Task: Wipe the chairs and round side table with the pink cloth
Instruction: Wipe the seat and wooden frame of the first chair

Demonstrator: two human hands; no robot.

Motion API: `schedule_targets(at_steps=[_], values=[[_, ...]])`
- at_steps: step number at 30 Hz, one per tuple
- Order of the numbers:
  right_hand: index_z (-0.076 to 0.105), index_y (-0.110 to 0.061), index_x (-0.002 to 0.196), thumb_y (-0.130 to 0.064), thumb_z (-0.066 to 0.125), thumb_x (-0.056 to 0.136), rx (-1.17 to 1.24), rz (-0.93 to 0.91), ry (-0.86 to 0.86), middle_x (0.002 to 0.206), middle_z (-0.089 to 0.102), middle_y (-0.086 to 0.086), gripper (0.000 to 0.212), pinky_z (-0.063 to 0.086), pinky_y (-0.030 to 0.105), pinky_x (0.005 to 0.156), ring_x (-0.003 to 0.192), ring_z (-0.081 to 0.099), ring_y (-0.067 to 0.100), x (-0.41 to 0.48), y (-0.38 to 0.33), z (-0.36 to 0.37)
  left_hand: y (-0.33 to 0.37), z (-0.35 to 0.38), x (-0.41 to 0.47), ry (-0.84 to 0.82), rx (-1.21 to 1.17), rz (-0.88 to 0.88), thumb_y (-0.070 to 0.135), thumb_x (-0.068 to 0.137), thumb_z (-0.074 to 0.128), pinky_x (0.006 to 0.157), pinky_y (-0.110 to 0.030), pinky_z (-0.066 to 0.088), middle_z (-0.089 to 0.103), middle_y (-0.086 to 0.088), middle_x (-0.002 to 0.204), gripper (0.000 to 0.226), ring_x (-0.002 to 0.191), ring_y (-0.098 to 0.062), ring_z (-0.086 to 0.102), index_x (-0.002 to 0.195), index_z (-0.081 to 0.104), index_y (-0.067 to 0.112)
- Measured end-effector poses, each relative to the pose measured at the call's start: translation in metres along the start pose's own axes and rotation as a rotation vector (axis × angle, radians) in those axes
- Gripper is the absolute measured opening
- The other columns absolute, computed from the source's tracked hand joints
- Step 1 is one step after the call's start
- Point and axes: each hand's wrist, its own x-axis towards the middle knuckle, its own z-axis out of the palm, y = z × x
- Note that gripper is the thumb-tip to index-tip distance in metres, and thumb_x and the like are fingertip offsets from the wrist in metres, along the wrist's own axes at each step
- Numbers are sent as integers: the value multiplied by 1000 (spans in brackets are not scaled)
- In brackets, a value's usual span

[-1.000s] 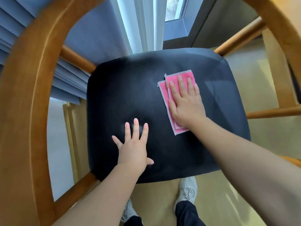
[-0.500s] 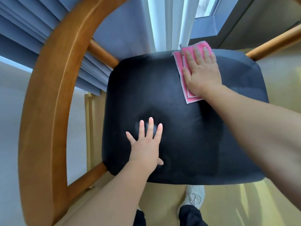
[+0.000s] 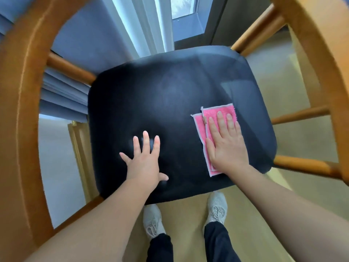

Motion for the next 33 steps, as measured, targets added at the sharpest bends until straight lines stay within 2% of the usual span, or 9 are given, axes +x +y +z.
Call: schedule_targets(at_steps=[5, 9, 12, 14, 17, 21, 28, 30, 33], values=[[17, -14, 155, -43, 16, 102, -15, 10, 36, 162, 12, 12, 60, 1, 45, 121, 149, 2, 31, -56, 6, 18, 0, 0, 0, 33, 22, 8, 67, 69, 67, 107, -68, 20, -28, -7, 154, 124, 142, -36, -18, 147, -20, 25], [21, -12, 154, -41, 22, 101, -27, 13, 26, 161, 15, 13, 60, 3, 47, 120, 149, 5, 34, -60, 9, 22, 2, -4, -2, 15, 48, -9, 67, 68, 68, 108, -65, 22, -26, -8, 154, 126, 143, -36, -16, 148, -19, 23], [18, -13, 155, -44, 16, 102, -44, 9, -9, 162, 10, 12, 61, 2, 47, 120, 149, 1, 34, -56, 12, 20, 10, -16, -3, 36, 58, 12, 67, 70, 67, 109, -62, 22, -23, -8, 156, 123, 144, -35, -12, 149, -16, 23], [15, -14, 155, -48, 10, 101, -51, -12, -12, 162, 8, 13, 64, 0, 46, 120, 149, -2, 34, -50, 14, 18, 20, -25, 0, 84, 21, 81, 64, 72, 67, 108, -63, 21, -23, -3, 156, 118, 144, -34, -13, 148, -16, 30], [7, -16, 155, -51, 11, 99, -38, -2, -7, 162, 3, 14, 66, -3, 47, 120, 149, -6, 34, -20, 15, 8, 34, -28, 11, 40, -66, 87, 58, 71, 73, 107, -66, 23, -28, 1, 154, 118, 143, -36, -15, 148, -15, 36], [4, -21, 155, -53, 8, 94, -1, 42, 7, 163, -2, 11, 69, -7, 48, 119, 149, -6, 35, 49, 10, -16, 37, -23, 17, 16, -44, 69, 56, 73, 73, 106, -67, 24, -30, -1, 153, 118, 142, -39, -16, 147, -16, 33], [1, -23, 156, -49, 13, 99, -35, 12, 17, 163, -6, 11, 63, -8, 51, 119, 148, -13, 37, 160, -2, -48, 42, -22, 20, -16, 19, 68, 56, 78, 67, 104, -68, 25, -33, -9, 152, 116, 140, -45, -17, 146, -23, 28], [1, -25, 156, -49, 13, 99, -38, 7, 13, 163, -3, 10, 62, -9, 50, 119, 148, -11, 35, 186, -4, -56, 42, -22, 21, -26, 10, 71, 55, 78, 67, 103, -69, 24, -34, -9, 151, 115, 140, -46, -17, 146, -22, 28], [12, -28, 155, -50, 12, 98, -30, -14, 28, 161, 14, 12, 61, -2, 51, 120, 148, 4, 38, 216, -3, -64, 42, -21, 22, -35, 13, 72, 54, 79, 66, 104, -70, 23, -34, -9, 151, 114, 139, -46, -18, 146, -22, 28]])
